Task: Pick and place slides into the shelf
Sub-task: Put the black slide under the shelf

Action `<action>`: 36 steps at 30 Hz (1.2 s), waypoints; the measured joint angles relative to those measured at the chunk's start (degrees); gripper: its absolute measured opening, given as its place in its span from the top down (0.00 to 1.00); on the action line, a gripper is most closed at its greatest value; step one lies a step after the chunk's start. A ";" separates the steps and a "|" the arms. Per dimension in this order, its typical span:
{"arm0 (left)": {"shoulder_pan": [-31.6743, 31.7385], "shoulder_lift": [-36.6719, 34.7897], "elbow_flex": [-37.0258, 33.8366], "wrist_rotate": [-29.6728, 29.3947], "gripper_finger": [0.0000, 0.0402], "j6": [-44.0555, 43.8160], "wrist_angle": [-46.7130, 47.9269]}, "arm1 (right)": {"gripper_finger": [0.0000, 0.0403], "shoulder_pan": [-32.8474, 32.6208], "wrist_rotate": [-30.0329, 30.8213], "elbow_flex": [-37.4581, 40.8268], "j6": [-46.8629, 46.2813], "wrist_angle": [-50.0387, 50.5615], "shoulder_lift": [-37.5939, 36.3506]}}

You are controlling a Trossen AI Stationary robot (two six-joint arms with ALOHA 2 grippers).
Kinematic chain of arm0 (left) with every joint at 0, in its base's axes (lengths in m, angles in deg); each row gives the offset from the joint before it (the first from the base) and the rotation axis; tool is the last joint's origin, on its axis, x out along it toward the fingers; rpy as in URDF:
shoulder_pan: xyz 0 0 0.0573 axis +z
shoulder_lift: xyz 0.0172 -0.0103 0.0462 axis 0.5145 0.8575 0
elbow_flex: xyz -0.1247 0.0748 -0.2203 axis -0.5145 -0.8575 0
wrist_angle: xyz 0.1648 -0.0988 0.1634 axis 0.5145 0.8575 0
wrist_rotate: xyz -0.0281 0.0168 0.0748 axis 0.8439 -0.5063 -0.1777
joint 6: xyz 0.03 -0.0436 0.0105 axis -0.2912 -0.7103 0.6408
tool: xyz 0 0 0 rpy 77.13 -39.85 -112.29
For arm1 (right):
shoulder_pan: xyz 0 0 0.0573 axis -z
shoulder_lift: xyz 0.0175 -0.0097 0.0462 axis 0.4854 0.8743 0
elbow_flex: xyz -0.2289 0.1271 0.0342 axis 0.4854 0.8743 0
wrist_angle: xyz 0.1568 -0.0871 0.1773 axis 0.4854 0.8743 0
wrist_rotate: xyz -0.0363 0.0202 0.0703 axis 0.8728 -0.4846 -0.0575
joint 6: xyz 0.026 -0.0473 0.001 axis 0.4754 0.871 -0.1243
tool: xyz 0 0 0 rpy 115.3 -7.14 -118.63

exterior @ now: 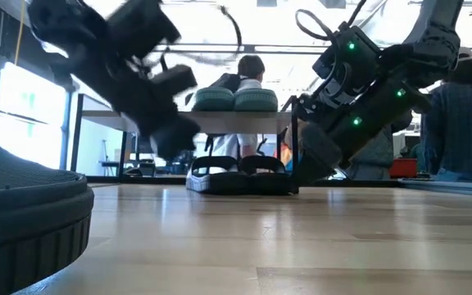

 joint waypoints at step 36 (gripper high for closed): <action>-18.19 -20.40 -0.02 25.82 1.00 24.43 6.87 | 1.00 0.87 -14.79 16.32 4.44 5.87 -63.79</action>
